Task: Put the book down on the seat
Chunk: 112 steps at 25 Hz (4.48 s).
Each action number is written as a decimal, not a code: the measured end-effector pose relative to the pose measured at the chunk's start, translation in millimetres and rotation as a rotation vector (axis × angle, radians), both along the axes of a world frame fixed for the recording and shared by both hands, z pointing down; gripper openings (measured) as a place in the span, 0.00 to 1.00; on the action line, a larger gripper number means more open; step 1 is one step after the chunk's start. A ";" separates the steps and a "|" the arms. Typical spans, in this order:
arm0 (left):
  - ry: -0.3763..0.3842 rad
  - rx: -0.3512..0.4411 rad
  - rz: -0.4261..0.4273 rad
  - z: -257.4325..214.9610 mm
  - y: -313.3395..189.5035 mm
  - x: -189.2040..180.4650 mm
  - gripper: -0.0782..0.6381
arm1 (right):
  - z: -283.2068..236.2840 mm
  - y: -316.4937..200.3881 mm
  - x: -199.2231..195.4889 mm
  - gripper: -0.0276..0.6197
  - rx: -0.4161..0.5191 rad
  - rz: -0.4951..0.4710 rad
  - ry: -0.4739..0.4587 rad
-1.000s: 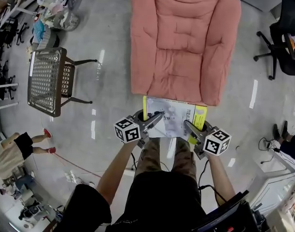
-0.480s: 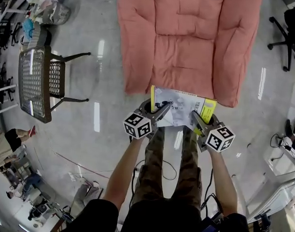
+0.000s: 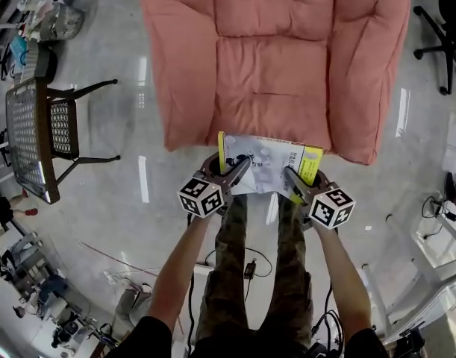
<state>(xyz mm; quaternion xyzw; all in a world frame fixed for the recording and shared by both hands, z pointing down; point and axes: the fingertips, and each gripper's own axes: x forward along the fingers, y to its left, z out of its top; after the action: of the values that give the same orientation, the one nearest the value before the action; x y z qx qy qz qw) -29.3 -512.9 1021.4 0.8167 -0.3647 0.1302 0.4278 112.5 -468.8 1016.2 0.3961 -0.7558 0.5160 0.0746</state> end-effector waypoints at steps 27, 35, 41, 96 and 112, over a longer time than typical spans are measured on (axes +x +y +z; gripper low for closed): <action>-0.089 0.146 -0.123 62.5 -243.4 24.2 0.46 | 70.6 -255.0 35.5 0.35 0.109 -0.001 0.110; -0.213 0.118 -0.106 123.2 -223.2 22.9 0.37 | 151.3 -251.3 72.1 0.43 -0.045 0.028 0.334; -0.140 0.099 -0.054 103.5 -208.9 21.7 0.32 | 137.8 -245.5 65.2 0.43 -0.118 0.048 0.388; -0.149 0.923 -0.029 -621.1 -62.6 47.8 0.20 | -616.4 -94.3 -5.3 0.19 0.937 0.124 0.368; -0.143 0.992 -0.037 -619.5 -34.7 50.5 0.11 | -600.3 -65.8 -6.8 0.06 0.880 0.109 0.378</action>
<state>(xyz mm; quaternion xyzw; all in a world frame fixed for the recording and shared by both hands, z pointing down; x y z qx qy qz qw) 21.3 -547.7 401.9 0.9041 -0.4257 -0.0110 -0.0360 105.7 -534.6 415.9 0.5159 -0.8538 0.0692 0.0086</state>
